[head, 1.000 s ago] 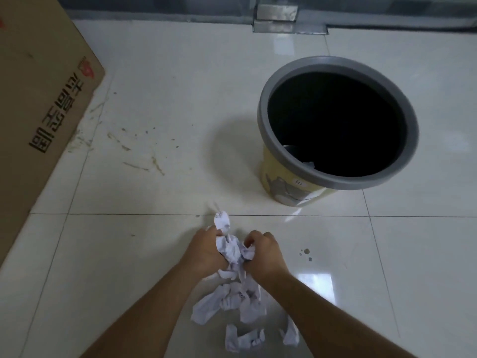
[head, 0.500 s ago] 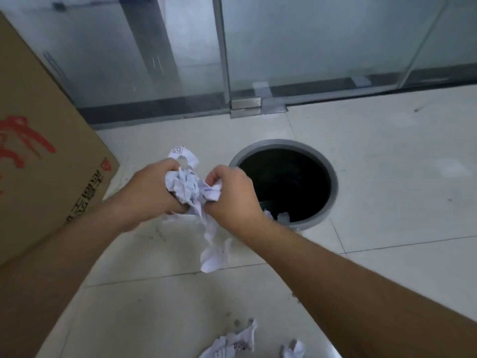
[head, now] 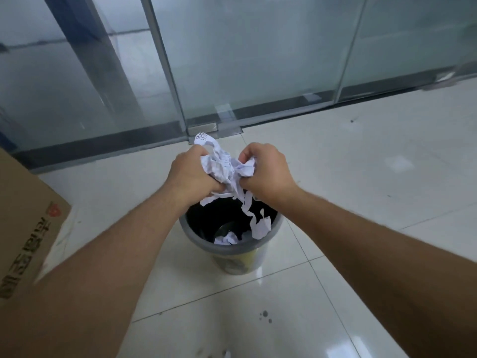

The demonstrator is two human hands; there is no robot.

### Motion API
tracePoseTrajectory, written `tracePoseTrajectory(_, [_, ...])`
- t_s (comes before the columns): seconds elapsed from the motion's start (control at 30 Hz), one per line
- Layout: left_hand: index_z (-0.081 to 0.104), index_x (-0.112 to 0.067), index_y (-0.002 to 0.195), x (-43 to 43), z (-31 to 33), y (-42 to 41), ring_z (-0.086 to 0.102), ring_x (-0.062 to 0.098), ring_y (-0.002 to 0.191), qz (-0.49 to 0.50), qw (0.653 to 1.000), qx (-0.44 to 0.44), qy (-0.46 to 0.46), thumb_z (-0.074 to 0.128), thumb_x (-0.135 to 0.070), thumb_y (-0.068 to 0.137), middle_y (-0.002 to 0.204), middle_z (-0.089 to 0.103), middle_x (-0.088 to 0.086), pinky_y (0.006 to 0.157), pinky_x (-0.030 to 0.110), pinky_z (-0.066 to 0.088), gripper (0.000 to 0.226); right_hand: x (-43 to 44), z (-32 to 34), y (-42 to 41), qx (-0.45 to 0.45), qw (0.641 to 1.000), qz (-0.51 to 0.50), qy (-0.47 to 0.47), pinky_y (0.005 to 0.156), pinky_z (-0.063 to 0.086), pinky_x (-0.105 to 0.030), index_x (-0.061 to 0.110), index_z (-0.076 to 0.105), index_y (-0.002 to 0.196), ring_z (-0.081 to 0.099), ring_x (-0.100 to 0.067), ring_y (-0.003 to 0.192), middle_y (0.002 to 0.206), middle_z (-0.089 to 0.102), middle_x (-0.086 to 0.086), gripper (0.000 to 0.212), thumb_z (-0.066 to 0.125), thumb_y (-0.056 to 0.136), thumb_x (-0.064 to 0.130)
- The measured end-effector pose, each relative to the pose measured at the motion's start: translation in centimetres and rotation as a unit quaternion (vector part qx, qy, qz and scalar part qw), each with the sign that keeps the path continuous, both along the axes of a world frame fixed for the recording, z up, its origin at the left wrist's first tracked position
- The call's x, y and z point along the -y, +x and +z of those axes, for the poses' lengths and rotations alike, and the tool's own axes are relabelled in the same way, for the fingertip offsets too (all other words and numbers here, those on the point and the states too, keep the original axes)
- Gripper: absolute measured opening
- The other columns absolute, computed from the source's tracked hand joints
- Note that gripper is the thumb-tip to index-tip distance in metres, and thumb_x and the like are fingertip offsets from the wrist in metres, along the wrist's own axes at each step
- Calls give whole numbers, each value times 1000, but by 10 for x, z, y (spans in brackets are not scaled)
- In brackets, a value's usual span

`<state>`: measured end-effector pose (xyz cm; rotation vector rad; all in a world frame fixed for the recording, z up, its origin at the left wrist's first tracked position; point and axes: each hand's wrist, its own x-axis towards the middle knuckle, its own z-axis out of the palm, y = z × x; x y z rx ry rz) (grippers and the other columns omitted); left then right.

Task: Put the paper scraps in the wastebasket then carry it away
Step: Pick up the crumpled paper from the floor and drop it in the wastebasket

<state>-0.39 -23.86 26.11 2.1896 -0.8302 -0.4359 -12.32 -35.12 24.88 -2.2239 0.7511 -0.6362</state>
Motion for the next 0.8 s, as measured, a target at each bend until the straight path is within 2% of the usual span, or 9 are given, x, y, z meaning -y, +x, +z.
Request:
tracePoseTrajectory(0.17, [57,-12,122,7,-14,3,63,30,100,29,999,20,19,93,-18,55,122,55,13,85,42,59,77,7,-24,8,-5,1000,-7,4,48,30,-12,24,57,83,49,-9,69,98,58,-8,25,73,70,10])
tracePoseTrajectory(0.27, [44,-19,139,5,-27,1,59,29,100,29,994,-3,103,93,-23,59,132,35,11,88,44,58,94,10,-38,9,-64,997,-1,41,53,40,-9,22,56,110,47,-6,71,110,44,-4,46,78,71,14])
tracePoseTrajectory(0.33, [40,-26,143,-2,-36,-2,59,30,100,-1,988,-34,148,91,-23,61,136,30,7,80,44,59,97,14,-44,5,-124,990,5,61,60,51,-24,27,49,126,52,-16,84,118,40,-5,69,80,66,12])
tracePoseTrajectory(0.4, [40,-30,144,-11,-44,-1,61,29,94,-28,987,-55,146,90,-22,63,137,30,4,66,38,57,96,14,-45,1,-166,985,12,36,72,56,-32,31,45,131,52,-26,102,122,41,-5,85,85,58,14])
tracePoseTrajectory(0.47, [43,-32,143,-17,-47,3,60,28,100,-48,989,-56,128,90,-25,65,138,35,5,69,37,57,92,13,-44,-1,-187,982,19,7,91,53,-44,33,43,133,50,-28,112,126,45,-6,94,89,53,19])
tracePoseTrajectory(0.53, [47,-31,141,-23,-47,7,56,26,113,-56,991,-75,94,89,-28,68,142,43,5,87,44,59,83,11,-43,-2,-187,982,20,10,99,48,-51,33,42,135,48,-29,117,129,47,-6,96,90,53,24])
tracePoseTrajectory(0.6, [52,-30,136,-32,-44,11,56,25,119,-52,993,-92,50,87,-27,73,143,50,2,96,48,56,72,5,-40,-2,-167,986,11,15,101,46,-52,32,42,135,45,-28,120,131,47,-6,90,88,58,28])
tracePoseTrajectory(0.7, [55,-31,129,-63,-49,19,56,22,117,-7,997,-81,18,87,-31,72,133,55,-1,94,44,55,66,-23,-39,-7,-107,994,31,-21,102,45,-48,34,46,129,45,-21,119,130,47,-1,77,84,63,36])
tracePoseTrajectory(0.8, [52,-33,132,-119,-79,22,52,21,116,61,992,-107,40,87,-45,67,130,51,-2,92,44,54,75,-74,-52,-21,-75,982,165,-51,89,55,-37,33,50,119,51,-12,103,119,45,6,66,83,62,43])
